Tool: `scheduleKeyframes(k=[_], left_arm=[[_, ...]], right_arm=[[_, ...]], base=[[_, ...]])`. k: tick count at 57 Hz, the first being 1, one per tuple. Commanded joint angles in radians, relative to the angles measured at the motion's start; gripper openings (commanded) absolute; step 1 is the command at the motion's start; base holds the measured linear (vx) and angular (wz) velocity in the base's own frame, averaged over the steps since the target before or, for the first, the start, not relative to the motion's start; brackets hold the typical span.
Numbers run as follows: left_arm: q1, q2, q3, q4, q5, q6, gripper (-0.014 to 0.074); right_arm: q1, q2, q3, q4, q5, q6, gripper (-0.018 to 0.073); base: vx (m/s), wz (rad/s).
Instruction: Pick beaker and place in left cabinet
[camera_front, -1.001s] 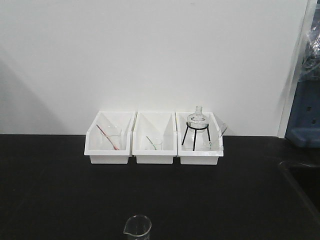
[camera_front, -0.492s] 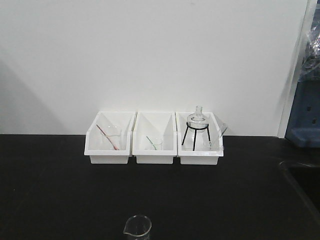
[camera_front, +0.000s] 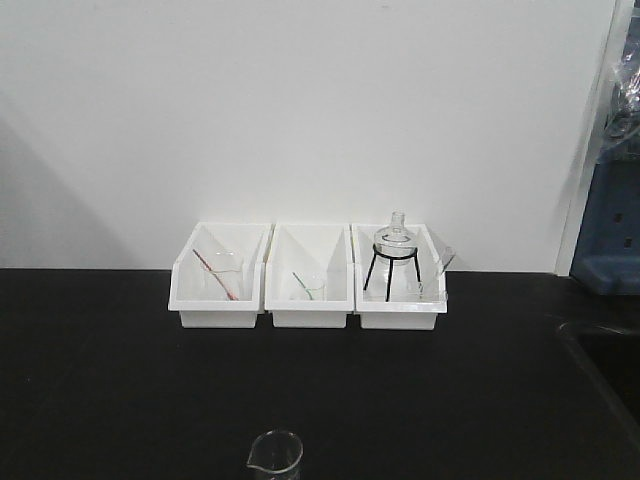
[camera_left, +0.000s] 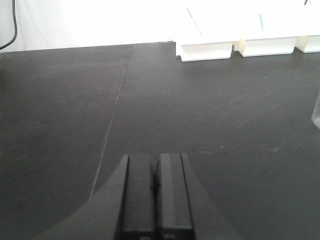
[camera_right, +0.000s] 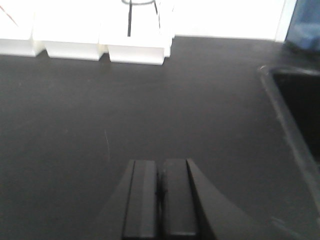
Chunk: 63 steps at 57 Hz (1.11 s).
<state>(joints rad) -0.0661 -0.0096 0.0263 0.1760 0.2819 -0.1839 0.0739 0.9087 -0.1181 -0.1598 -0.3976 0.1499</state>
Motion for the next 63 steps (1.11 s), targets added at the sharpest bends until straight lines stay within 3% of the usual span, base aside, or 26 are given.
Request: scheduleKeyframes(k=[1,12,18,22,29,36,40,50,57,63], left_arm=[[-0.007,-0.018,-0.009,-0.002,-0.083,-0.003,0.0004],[-0.007,-0.018,-0.009,-0.002,-0.083,-0.003,0.0004],[-0.007,-0.018,-0.009,-0.002,-0.083,-0.003,0.0004],[-0.007,-0.018,-0.009,-0.002,-0.083,-0.003,0.0004],[-0.007,-0.018,-0.009,-0.002,-0.083,-0.003,0.0004],[-0.007,-0.018,-0.009,-0.002,-0.083,-0.003,0.0004],[-0.007,-0.018,-0.009,-0.002,-0.083,-0.003,0.0004],[-0.007,-0.018,-0.009,-0.002,-0.083,-0.003,0.0004],[-0.007,-0.018,-0.009,-0.002,-0.083,-0.003,0.0004],[-0.007,-0.018,-0.009,-0.002,-0.083,-0.003,0.0004]], right_arm=[[-0.006,0.088,-0.036,-0.003,-0.171,0.002,0.0255],[-0.006,0.295,-0.036,-0.007,-0.335,0.002,0.0382],[-0.005,0.428,-0.036,-0.057,-0.462,0.002,0.0427],[-0.005,0.490,-0.036,-0.130,-0.553,0.002,0.0449],[-0.003,0.604,-0.061,-0.354,-0.708,0.003,0.0488],[-0.002,0.679,-0.134,-0.572,-0.737,0.020,0.0522],[0.016,0.705,-0.190,-0.616,-0.739,0.025,0.0539],[0.142,0.737,-0.316,-0.550,-0.674,0.022,0.0559],[0.214,0.760,-0.392,-0.402,-0.575,0.017,0.0566],[0.254,0.784,-0.425,-0.300,-0.567,0.017,0.0568]], base=[[0.00,0.00],[0.00,0.00],[0.00,0.00],[0.00,0.00],[0.00,0.00],[0.00,0.00],[0.00,0.00],[0.00,0.00],[0.00,0.00],[0.00,0.00]])
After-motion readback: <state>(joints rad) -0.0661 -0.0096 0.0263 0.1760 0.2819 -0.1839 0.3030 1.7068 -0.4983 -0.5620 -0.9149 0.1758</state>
